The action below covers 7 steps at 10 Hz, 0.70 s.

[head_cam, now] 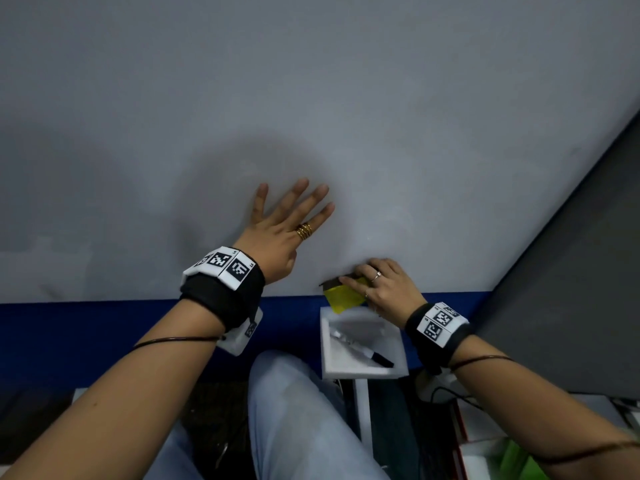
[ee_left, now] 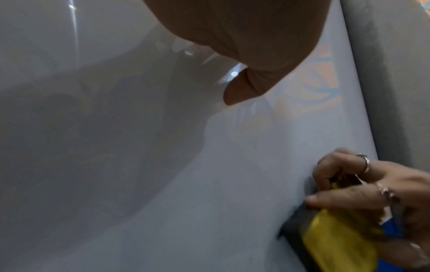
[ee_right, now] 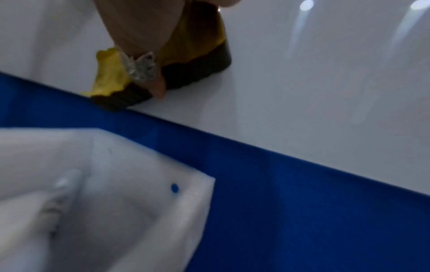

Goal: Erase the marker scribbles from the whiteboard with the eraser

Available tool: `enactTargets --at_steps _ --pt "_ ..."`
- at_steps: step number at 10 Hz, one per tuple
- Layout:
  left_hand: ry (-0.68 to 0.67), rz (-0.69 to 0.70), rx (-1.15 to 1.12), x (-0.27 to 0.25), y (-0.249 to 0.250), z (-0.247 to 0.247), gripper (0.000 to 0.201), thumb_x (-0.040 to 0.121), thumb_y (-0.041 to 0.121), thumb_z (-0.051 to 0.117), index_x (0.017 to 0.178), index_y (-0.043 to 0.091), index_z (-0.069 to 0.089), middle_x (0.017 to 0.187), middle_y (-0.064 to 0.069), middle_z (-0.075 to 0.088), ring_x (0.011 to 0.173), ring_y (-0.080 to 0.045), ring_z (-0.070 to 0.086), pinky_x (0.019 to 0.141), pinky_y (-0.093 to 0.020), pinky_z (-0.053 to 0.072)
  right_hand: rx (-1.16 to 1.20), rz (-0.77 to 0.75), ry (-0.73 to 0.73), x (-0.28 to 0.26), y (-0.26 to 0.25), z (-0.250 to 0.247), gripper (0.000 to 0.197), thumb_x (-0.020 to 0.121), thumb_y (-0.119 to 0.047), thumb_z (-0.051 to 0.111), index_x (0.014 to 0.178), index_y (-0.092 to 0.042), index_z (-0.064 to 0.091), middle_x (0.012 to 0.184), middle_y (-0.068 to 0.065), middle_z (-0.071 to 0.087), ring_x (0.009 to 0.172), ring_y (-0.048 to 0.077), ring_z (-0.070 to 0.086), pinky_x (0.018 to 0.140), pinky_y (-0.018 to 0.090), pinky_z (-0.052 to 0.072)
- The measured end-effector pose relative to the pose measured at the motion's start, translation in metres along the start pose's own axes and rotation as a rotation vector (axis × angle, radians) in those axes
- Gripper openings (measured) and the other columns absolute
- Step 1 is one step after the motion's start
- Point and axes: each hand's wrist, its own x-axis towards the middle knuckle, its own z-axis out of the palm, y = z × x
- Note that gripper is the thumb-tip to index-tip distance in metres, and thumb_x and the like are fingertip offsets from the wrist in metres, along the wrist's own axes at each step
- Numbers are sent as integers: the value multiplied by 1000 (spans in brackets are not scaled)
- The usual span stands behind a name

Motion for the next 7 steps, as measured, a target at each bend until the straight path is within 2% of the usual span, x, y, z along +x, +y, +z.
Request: enactTargets --at_steps 1,2,3,4,5,6,7 --pt "5 -12 43 -1 3 1 113 53 9 64 149 25 8 158 2 -4 143 -20 -18 107 -56 -16 330 133 -166 -10 -9 -21 75 51 -26 75 123 -17 60 101 10 57 87 29 54 71 38 52" --pt "-6 -24 73 -1 7 1 115 55 14 65 148 25 0 155 2 -24 142 -23 -22 105 -57 -20 514 177 -403 -18 -24 -36 61 69 -29 69 128 -19 58 108 12 55 95 30 53 79 37 48" --pt "-40 -34 69 0 10 0 119 55 16 69 148 25 -4 153 1 -28 141 -24 -24 104 -59 -19 471 280 -659 -21 -33 -33 66 78 -26 70 138 -25 45 125 10 46 112 28 44 93 33 38" --pt "-75 -48 60 -1 11 -5 120 55 17 70 147 25 -6 154 0 -24 140 -23 -26 104 -58 -19 485 403 -767 -19 -41 -32 67 80 -25 68 141 -22 41 127 9 42 116 28 42 96 34 37" --pt "-125 -45 58 -2 9 -9 118 59 16 67 146 26 -12 151 1 -32 138 -22 -31 102 -58 -21 441 472 -804 -20 -46 -23 66 79 -19 67 140 -20 42 128 11 41 117 30 42 97 36 39" --pt "-173 -58 34 -3 11 -15 116 62 15 67 145 26 -13 152 1 -27 136 -22 -35 101 -60 -23 443 513 -825 -22 -53 -20 67 77 -16 69 139 -19 43 130 11 39 120 31 42 100 38 39" --pt "-169 -60 29 -3 10 -13 115 65 14 65 143 28 -19 149 2 -32 135 -21 -38 101 -60 -23 476 540 -833 -25 -57 -17 72 78 -19 71 142 -21 38 137 10 33 124 29 39 99 34 40"
